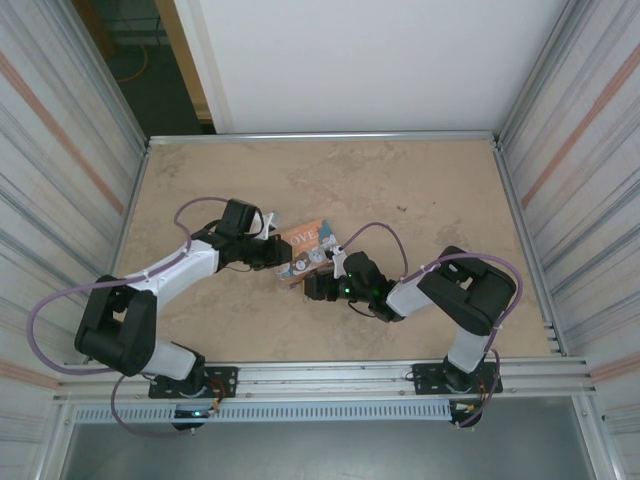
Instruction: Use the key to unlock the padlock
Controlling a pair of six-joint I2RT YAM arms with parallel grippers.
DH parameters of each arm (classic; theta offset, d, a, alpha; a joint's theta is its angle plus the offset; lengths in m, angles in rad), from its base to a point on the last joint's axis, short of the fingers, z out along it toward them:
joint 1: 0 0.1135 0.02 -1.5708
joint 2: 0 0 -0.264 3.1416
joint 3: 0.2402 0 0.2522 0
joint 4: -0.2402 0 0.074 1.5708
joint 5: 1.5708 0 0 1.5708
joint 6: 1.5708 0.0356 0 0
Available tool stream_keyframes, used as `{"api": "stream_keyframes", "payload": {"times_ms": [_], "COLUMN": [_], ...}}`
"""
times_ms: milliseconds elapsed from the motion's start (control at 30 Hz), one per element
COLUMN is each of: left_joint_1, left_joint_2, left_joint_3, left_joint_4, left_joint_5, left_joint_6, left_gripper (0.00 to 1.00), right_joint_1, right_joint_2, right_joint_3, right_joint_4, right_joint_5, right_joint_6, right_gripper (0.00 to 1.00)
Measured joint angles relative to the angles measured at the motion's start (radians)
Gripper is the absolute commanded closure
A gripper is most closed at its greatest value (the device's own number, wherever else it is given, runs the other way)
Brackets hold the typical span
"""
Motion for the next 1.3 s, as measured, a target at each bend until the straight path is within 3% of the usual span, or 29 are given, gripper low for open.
{"api": "stream_keyframes", "payload": {"times_ms": [633, 1033, 1300], "left_joint_1": [0.000, 0.000, 0.000], "left_joint_2": [0.006, 0.006, 0.006], "left_joint_3": [0.000, 0.000, -0.002], "left_joint_4": [0.000, -0.003, -0.003], "left_joint_5": [-0.019, -0.020, -0.026], "left_joint_6": [0.000, 0.000, 0.000], "left_gripper": [0.87, 0.88, 0.88], "right_joint_1": [-0.009, -0.009, -0.009], "right_joint_2": [-0.002, -0.021, -0.040], "right_joint_3": [-0.011, -0.012, -0.032], "right_joint_4": [-0.002, -0.022, -0.024], "right_joint_5": [0.000, 0.001, 0.005], "right_joint_6": [0.001, 0.002, 0.009], "right_gripper": [0.68, 0.94, 0.97]}}
